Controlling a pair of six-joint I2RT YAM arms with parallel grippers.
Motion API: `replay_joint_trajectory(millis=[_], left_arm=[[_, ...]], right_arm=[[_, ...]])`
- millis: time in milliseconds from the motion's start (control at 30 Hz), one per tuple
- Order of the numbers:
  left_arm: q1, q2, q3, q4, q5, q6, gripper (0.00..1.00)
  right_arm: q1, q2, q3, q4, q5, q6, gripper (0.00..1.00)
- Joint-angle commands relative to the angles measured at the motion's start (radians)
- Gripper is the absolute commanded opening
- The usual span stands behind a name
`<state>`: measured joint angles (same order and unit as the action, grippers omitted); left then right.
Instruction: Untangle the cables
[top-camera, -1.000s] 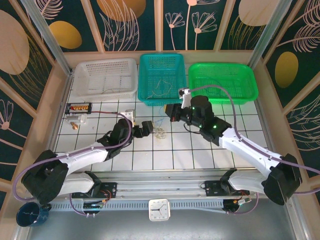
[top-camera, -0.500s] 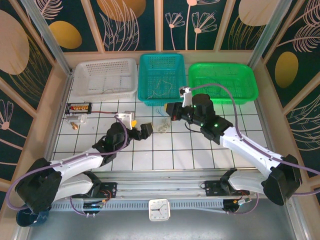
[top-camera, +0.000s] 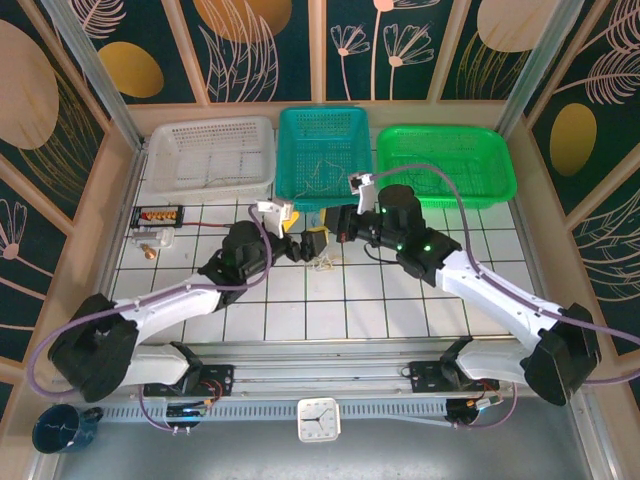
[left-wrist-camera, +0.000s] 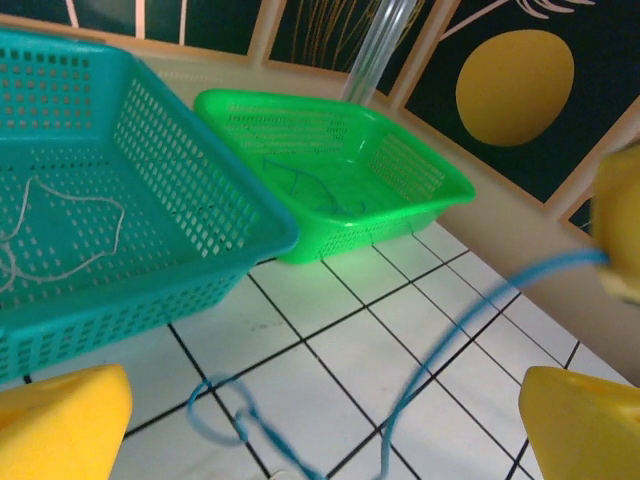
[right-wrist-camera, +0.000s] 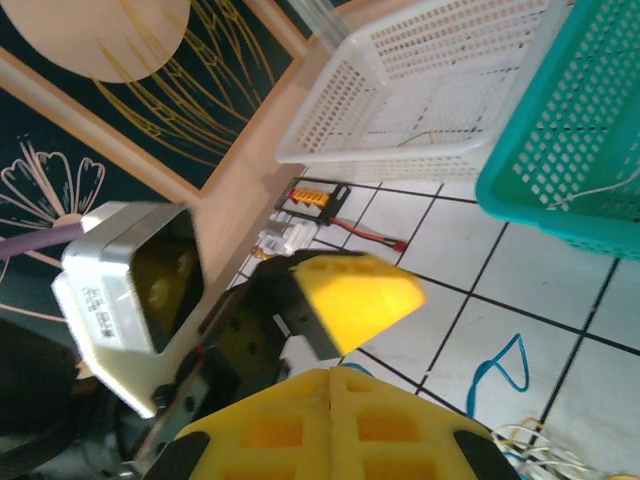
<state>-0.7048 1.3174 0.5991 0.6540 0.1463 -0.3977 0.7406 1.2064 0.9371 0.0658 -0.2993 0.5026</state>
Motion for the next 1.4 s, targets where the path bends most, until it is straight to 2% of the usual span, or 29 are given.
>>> replay_joint_trajectory(millis=[0, 233, 433, 633, 833, 933, 1367], left_arm=[[0.007, 0.069, 0.04, 0.067, 0.043, 0.024, 0.99], [0.006, 0.131, -0.024, 0.191, 0.061, -0.037, 0.94], [0.005, 0.159, -0.077, 0.249, 0.07, -0.059, 0.79], [0.006, 0.183, -0.089, 0.284, 0.08, -0.067, 0.53], [0.006, 0.211, -0.088, 0.297, 0.091, -0.075, 0.15], [0.006, 0.221, -0.1, 0.306, 0.094, -0.078, 0.02], [0.006, 0.234, -0.179, 0.323, 0.076, -0.084, 0.0]], right_arm=[[0.02, 0.014, 0.07, 0.01, -0.02, -0.018, 0.0], [0.013, 0.004, 0.162, -0.011, 0.003, -0.031, 0.0], [-0.004, -0.022, 0.197, 0.027, -0.007, -0.002, 0.0], [-0.01, -0.031, 0.21, 0.042, -0.006, 0.008, 0.0], [-0.034, -0.046, 0.219, 0.046, 0.013, 0.011, 0.0], [-0.064, -0.05, 0.233, 0.046, 0.015, 0.01, 0.0], [-0.297, -0.043, 0.423, 0.072, -0.045, 0.024, 0.0]])
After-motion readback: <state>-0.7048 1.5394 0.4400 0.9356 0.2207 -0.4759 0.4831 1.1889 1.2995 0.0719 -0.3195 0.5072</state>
